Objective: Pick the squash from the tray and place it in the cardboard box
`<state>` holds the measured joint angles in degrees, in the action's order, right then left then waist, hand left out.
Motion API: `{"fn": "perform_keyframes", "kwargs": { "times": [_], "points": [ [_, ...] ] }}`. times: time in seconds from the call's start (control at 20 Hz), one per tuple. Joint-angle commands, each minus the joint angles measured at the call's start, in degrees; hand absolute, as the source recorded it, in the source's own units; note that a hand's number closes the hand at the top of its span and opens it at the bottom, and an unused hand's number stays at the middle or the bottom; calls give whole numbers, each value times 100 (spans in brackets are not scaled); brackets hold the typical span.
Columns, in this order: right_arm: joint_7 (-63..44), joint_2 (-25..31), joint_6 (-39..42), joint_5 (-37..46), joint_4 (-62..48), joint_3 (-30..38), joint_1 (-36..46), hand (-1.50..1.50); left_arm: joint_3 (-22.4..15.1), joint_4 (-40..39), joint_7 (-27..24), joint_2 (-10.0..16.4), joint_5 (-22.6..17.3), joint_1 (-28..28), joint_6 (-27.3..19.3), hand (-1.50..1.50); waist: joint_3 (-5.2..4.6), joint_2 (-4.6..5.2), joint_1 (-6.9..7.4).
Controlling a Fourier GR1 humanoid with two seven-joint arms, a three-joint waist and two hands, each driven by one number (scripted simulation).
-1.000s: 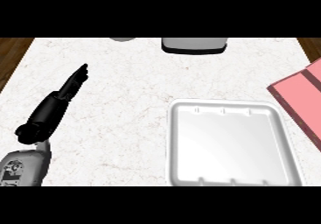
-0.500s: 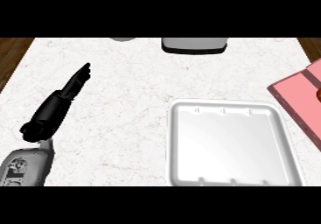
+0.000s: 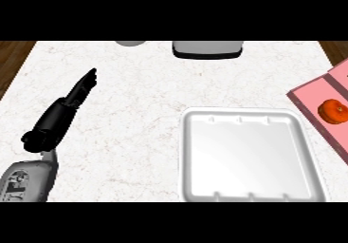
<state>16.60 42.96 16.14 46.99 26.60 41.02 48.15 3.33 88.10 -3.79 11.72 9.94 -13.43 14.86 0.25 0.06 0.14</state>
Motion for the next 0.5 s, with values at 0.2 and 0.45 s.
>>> {"fn": "perform_keyframes", "kwargs": {
  "times": [0.2, 0.45],
  "points": [
    [-433, 212, -279, -1731, -538, 1896, 205, -150, 107, -126, 15, 44, -11, -125, -22, 0, -13, 31, -11],
    [59, 785, -367, -2136, -893, 2317, -309, -150, 47, -69, -156, 42, -39, -11, 86, 0, -3, 80, 102]
  ]
}}
